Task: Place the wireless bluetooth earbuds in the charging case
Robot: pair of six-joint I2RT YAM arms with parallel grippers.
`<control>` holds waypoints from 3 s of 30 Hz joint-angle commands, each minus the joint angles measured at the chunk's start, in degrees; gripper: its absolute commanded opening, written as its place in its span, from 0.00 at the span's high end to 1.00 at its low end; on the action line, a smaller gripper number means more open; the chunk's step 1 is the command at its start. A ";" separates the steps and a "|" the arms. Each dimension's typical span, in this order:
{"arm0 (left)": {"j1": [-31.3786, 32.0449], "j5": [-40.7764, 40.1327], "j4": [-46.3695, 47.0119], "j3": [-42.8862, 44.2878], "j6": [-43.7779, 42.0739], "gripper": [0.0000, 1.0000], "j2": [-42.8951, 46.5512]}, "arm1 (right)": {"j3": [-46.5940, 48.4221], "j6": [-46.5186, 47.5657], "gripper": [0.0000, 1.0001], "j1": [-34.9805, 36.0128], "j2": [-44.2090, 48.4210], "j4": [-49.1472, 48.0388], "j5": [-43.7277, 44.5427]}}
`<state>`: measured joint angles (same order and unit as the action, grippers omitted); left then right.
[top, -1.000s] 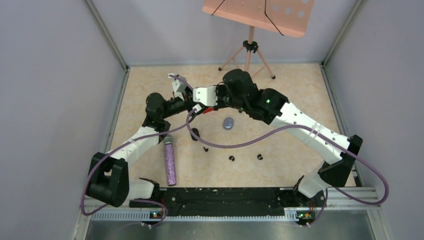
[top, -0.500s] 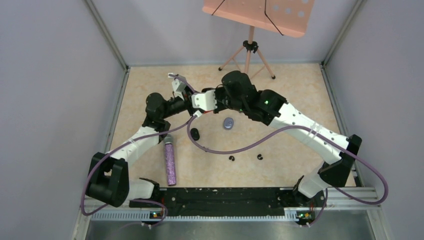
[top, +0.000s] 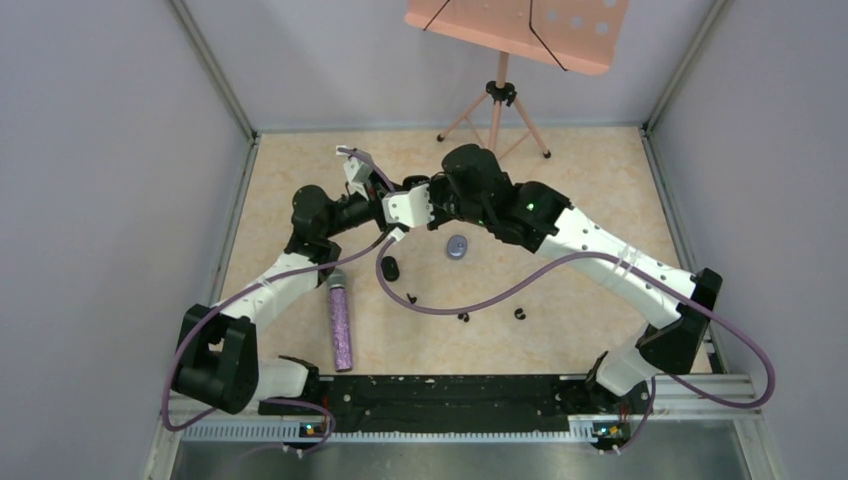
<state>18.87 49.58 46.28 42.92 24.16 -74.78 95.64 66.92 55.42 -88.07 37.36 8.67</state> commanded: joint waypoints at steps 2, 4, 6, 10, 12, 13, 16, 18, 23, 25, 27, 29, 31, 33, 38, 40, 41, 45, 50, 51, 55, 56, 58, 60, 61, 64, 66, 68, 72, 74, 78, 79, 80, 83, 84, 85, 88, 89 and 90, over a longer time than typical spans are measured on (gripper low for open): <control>0.19 -0.84 2.52 1.85 0.53 1.00 -0.02 | -2.01 3.52 1.00 0.92 1.21 -2.79 -3.11; 0.20 -1.14 2.17 2.10 0.61 1.00 -0.16 | -2.90 4.66 1.00 0.85 1.64 -3.59 -4.45; 0.20 -2.03 1.98 2.16 1.06 1.00 -0.16 | -3.21 5.57 1.00 0.86 1.76 -3.72 -5.46; 0.20 -3.58 1.96 2.01 1.91 1.00 -0.18 | -3.70 7.13 0.98 0.87 2.00 -4.19 -6.42; 0.15 -4.13 2.00 1.91 2.28 1.00 -0.08 | -4.17 7.43 0.96 0.92 2.28 -4.60 -6.64; 0.19 -4.33 2.10 1.83 2.41 1.00 -0.09 | -4.29 7.54 0.95 0.90 2.38 -4.73 -6.66; 0.19 -5.03 2.34 1.74 2.64 1.00 -0.06 | -4.47 7.03 0.92 0.89 2.68 -4.75 -6.32; 0.20 -5.11 2.43 1.73 2.42 1.00 -0.10 | -4.28 5.79 0.91 0.87 2.69 -4.76 -5.45; 0.19 -4.52 2.41 1.54 0.90 1.00 -0.15 | -1.85 1.97 0.83 0.42 2.70 -1.49 -6.64; 0.17 -4.20 2.43 1.20 0.07 1.00 -0.05 | 0.98 -0.40 0.76 -0.17 2.16 1.96 -8.37; 0.19 -3.98 2.50 0.93 -0.82 1.00 0.08 | 5.17 -3.71 0.72 -0.83 0.97 5.43 -11.10; 0.20 -3.99 2.59 0.71 -1.40 1.00 0.10 | 9.31 -6.01 0.68 -1.63 -0.49 8.95 -13.44; 0.20 -4.05 2.76 0.52 -1.68 1.00 0.08 | 13.45 -8.44 0.64 -2.90 -1.95 11.79 -16.31; 0.20 -4.01 3.03 0.40 -1.83 1.00 0.10 | 17.08 -10.01 0.62 -3.75 -3.77 14.51 -18.23; 0.20 -3.89 3.47 0.24 -1.83 1.00 0.05 | 20.50 -13.19 0.61 -4.36 -5.24 16.86 -20.29; 0.17 -3.60 3.52 0.16 -1.96 1.00 0.08 | 21.86 -14.35 0.61 -4.63 -5.42 17.99 -20.76; 0.20 -3.37 3.54 0.15 -2.01 1.00 0.00 | 22.83 -15.65 0.61 -5.15 -5.59 18.69 -21.38; 0.18 -0.85 4.96 -0.39 -2.59 1.00 -0.21 | 30.17 -19.88 0.63 -7.61 -8.42 25.90 -24.59; 0.20 5.48 6.27 -0.53 -5.98 1.00 -0.58 | 31.32 -19.05 0.71 -8.38 -8.47 30.93 -26.02; 0.14 6.57 6.04 -0.29 -6.76 1.00 -0.60 | 30.49 -18.80 0.73 -8.40 -8.19 30.97 -26.06; 0.20 9.52 5.11 0.52 -8.92 1.00 -1.06 | 28.35 -18.86 0.71 -8.39 -7.95 30.88 -26.27; 0.20 9.66 4.97 0.62 -9.03 1.00 -1.09 | 28.21 -19.04 0.71 -8.40 -8.00 30.90 -26.45; 0.14 10.37 4.81 0.92 -9.07 1.00 -1.11 | 27.64 -19.14 0.70 -8.38 -8.20 30.84 -26.24; 0.17 10.60 4.63 1.04 -9.11 1.00 -1.11 | 27.05 -19.02 0.70 -8.34 -8.33 30.84 -25.76; 0.18 10.66 4.57 1.11 -9.13 1.00 -1.10 | 26.91 -18.97 0.70 -8.35 -8.46 30.83 -25.70; 0.18 11.05 4.51 1.37 -9.22 1.00 -1.15 | 26.53 -19.24 0.70 -8.34 -8.66 30.00 -25.82; 0.19 11.15 4.51 1.52 -9.25 1.00 -1.15 | 26.41 -19.43 0.72 -8.33 -9.11 29.75 -25.89; 0.20 11.21 4.52 1.56 -9.31 1.00 -1.15 | 26.51 -19.68 0.73 -8.38 -9.52 29.62 -25.85; 0.15 11.22 4.49 1.48 -9.61 1.00 -0.98 | 26.47 -19.80 0.75 -8.35 -10.01 29.61 -26.62; 0.20 11.25 4.52 1.43 -9.79 1.00 -0.88 | 26.49 -20.00 0.76 -8.35 -10.44 29.50 -26.89; 0.20 11.46 4.50 1.40 -10.01 1.00 -0.62 | 26.64 -20.50 0.78 -8.34 -11.30 29.46 -27.38; 0.15 11.43 4.49 1.38 -10.01 1.00 -0.56 | 26.62 -20.58 0.77 -8.32 -11.50 29.44 -27.43; 0.20 11.57 4.47 1.38 -10.01 1.00 -0.52 | 26.62 -20.65 0.77 -8.39 -11.67 29.39 -27.24; 0.20 11.48 4.50 1.34 -10.18 1.00 -0.44 | 26.63 -21.00 0.78 -8.31 -12.13 28.94 -26.79; 0.18 11.44 4.51 1.30 -10.25 1.00 -0.37 | 26.71 -21.22 0.80 -8.39 -12.28 28.76 -26.42; 0.20 11.47 4.48 1.29 -10.32 1.00 -0.35 | 26.79 -21.55 0.81 -8.34 -12.35 28.55 -26.29; 0.20 11.41 4.52 1.35 -10.53 1.00 -0.33 | 26.89 -22.89 0.84 -8.39 -12.74 28.40 -25.95; 0.28 11.40 4.51 1.30 -10.62 1.00 -0.41 | 26.90 -23.53 0.85 -8.34 -12.86 28.38 -25.71; 0.29 11.46 4.52 1.29 -10.75 1.00 -0.35 | 27.05 -24.49 0.85 -8.39 -13.16 28.30 -25.43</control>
<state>19.03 59.79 47.81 42.54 14.76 -75.68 121.84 45.52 47.07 -100.03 68.18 -17.15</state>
